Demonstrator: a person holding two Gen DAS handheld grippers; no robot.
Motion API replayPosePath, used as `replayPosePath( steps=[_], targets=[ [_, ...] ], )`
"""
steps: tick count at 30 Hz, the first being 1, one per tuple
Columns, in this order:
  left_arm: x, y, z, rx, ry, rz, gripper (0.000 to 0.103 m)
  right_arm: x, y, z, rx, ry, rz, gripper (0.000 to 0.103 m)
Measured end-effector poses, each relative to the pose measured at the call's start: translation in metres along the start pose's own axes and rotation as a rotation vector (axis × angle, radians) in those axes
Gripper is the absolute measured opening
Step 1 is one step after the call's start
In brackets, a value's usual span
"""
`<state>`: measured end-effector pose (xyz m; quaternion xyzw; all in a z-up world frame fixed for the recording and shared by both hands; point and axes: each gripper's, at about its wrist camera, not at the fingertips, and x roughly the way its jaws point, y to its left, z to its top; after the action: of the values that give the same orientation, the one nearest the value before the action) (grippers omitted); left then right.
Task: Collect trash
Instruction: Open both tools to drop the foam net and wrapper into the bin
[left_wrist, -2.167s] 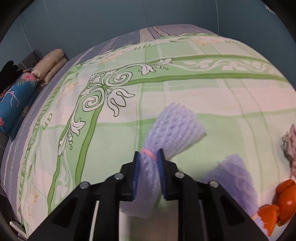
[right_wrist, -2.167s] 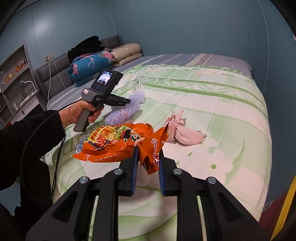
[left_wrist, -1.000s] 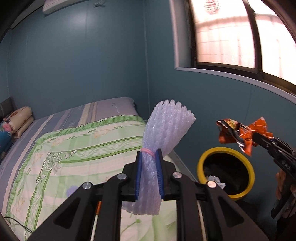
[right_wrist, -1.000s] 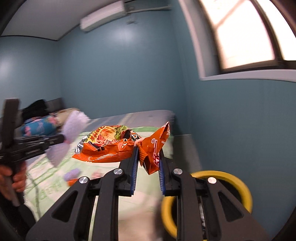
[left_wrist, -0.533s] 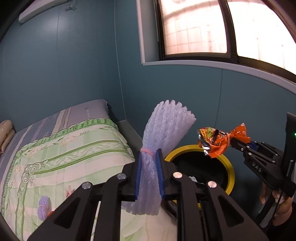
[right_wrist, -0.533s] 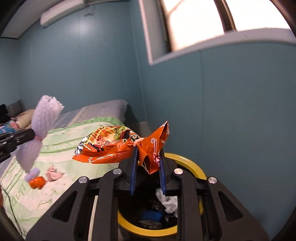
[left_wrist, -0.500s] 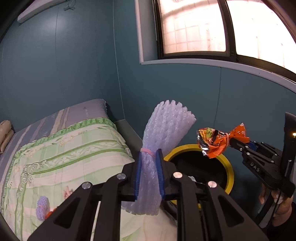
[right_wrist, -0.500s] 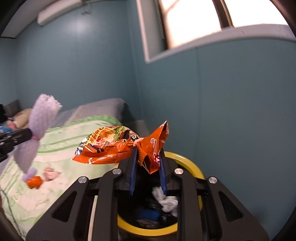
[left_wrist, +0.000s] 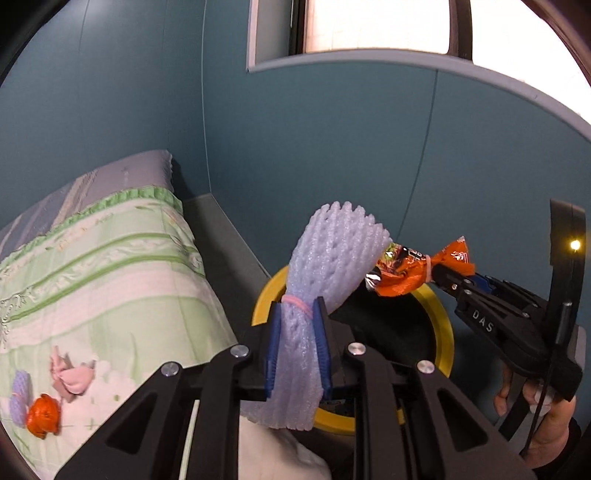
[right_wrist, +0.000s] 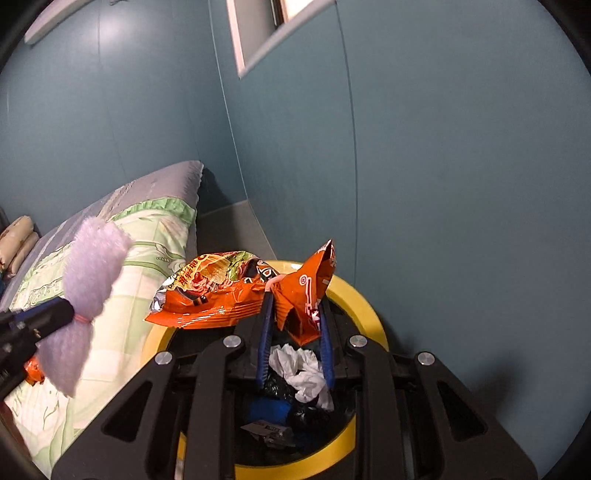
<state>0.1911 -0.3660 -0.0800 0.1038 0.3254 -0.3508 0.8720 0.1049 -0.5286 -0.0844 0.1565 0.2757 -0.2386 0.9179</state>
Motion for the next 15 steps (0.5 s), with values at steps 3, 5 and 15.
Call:
replayPosePath(
  steps=[3,5,15],
  targets=[
    [0.015,-0.001,-0.002,-0.008,0.024,0.002,0.019,0.008,-0.002,0.0,0.006,0.009,-0.01,0.021],
    [0.021,0.003,-0.002,-0.026,0.037,-0.004,0.019,0.014,-0.003,0.003,0.015,0.016,-0.007,0.025],
    [0.018,0.027,-0.008,-0.142,0.048,-0.026,0.065,0.01,-0.011,0.007,0.043,-0.009,-0.003,0.052]
  ],
)
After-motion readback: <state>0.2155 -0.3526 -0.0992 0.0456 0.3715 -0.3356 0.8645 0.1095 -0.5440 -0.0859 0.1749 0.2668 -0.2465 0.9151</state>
